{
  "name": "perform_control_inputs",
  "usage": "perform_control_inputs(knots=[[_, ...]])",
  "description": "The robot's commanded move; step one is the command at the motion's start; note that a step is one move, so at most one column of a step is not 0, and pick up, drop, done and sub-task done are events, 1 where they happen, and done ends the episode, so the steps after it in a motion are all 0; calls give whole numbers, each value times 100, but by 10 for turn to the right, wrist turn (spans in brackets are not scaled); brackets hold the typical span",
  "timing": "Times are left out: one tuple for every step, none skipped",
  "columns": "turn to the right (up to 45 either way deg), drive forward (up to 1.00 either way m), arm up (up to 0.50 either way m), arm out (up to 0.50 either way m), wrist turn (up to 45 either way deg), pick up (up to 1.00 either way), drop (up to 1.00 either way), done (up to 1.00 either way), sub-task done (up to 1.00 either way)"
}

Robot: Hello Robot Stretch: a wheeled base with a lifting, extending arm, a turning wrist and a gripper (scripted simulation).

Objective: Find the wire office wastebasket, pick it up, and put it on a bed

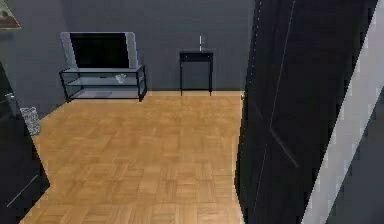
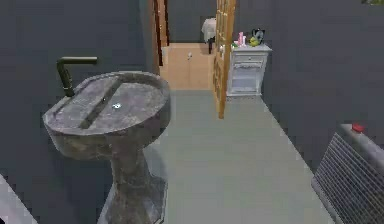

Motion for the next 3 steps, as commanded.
perform_control_inputs(knots=[[-300,0,0,0,0,0,0,0,0],[0,55,0,0,0,0,0,0,0],[90,0,0,0,0,0,0,0,0]])
